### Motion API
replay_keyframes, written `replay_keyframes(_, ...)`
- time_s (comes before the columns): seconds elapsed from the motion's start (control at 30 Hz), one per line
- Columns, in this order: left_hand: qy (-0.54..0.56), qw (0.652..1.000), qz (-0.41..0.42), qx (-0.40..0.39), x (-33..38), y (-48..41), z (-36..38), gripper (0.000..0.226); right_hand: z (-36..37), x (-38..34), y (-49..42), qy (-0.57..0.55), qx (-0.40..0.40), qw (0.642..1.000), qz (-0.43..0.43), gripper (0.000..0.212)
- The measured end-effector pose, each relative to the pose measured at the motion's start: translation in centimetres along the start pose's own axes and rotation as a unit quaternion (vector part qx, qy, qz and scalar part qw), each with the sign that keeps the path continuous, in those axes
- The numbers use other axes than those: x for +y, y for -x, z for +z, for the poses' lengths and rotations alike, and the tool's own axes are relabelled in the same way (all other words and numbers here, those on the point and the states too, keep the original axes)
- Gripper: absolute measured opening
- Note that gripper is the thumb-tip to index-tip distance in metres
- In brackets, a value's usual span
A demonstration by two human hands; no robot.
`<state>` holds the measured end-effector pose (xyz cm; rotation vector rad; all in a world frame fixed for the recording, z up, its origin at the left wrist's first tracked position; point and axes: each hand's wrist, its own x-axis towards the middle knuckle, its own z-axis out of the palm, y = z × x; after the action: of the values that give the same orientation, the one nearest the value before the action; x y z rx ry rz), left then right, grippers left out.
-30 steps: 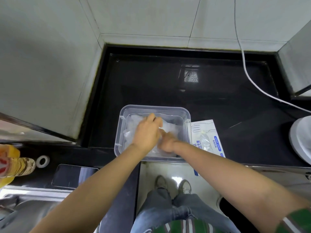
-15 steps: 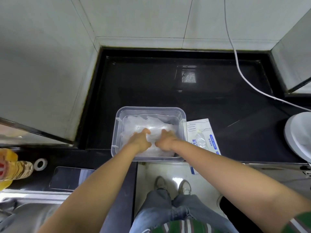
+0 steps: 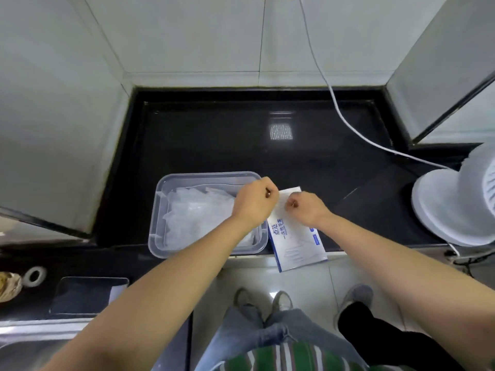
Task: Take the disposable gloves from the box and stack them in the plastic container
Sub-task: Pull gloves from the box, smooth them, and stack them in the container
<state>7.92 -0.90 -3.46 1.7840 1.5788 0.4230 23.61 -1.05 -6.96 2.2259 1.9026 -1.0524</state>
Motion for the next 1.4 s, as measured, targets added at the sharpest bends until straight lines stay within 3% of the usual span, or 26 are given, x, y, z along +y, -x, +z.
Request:
replay_keyframes(0.1, 0.004, 0.997, -0.014, -0.073, 1.5, 0.5, 2.5, 0.017, 2.1, 1.3, 1.5, 0.047, 0.025, 0.999, 0.008, 0.024)
replay_keyframes(0.17, -0.024, 0.99, -0.05, -0.131, 2.4, 0.8, 4.0, 0.024, 3.0, 1.7, 2.1, 0.058, 0.078, 0.995, -0.011, 0.022)
replay_keyframes(0.27, -0.082, 0.976, -0.101, -0.177, 3.2, 1.4, 6.2, 0.032, 3.3, 2.3, 2.4, 0.102, 0.09, 0.99, -0.031, 0.015)
replay_keyframes(0.43, -0.058, 0.985, -0.124, -0.109, 1.6, 3.6, 9.2, 0.039, 3.6, 2.7, 2.3, 0.042, 0.105, 0.994, 0.0, 0.017)
replay_keyframes(0.63, 0.036, 0.986, -0.151, -0.053, 0.5, 3.3, 9.8, 0.045, 3.1, 2.8, 1.9, 0.035, 0.061, 0.997, -0.019, 0.021)
replay_keyframes(0.73, 0.061, 0.984, -0.158, -0.046, 0.5, 3.4, 9.7, 0.048, 2.4, 3.0, 1.7, -0.098, 0.017, 0.995, -0.027, 0.023)
replay_keyframes(0.83, 0.047, 0.987, -0.146, -0.05, 0.6, 3.8, 9.8, 0.054, 1.4, 3.8, 2.2, -0.266, -0.005, 0.964, -0.007, 0.023)
replay_keyframes(0.93, 0.021, 0.988, -0.138, -0.058, 0.6, 3.9, 9.8, 0.06, 1.8, 4.8, 2.5, -0.354, 0.015, 0.935, 0.026, 0.016)
replay_keyframes(1.03, 0.006, 0.988, -0.137, -0.066, 0.7, 3.9, 9.9, 0.061, 1.5, 4.4, 2.6, -0.246, 0.015, 0.969, 0.001, 0.03)
replay_keyframes(1.1, 0.003, 0.988, -0.141, -0.069, 0.8, 3.8, 9.8, 0.062, 0.7, 3.8, 2.5, -0.207, 0.019, 0.977, -0.038, 0.026)
replay_keyframes(1.2, 0.004, 0.988, -0.141, -0.064, 0.8, 3.6, 9.8, 0.062, -0.5, 3.4, 2.3, -0.303, 0.048, 0.949, -0.075, 0.023)
replay_keyframes(1.33, -0.004, 0.988, -0.137, -0.067, 0.8, 3.7, 9.9, 0.061, -2.3, 3.1, 2.7, -0.52, 0.106, 0.846, -0.045, 0.025)
replay_keyframes(1.4, 0.005, 0.987, -0.143, -0.073, 1.1, 3.8, 9.7, 0.06, -2.7, 3.4, 2.6, -0.506, 0.114, 0.854, -0.046, 0.026)
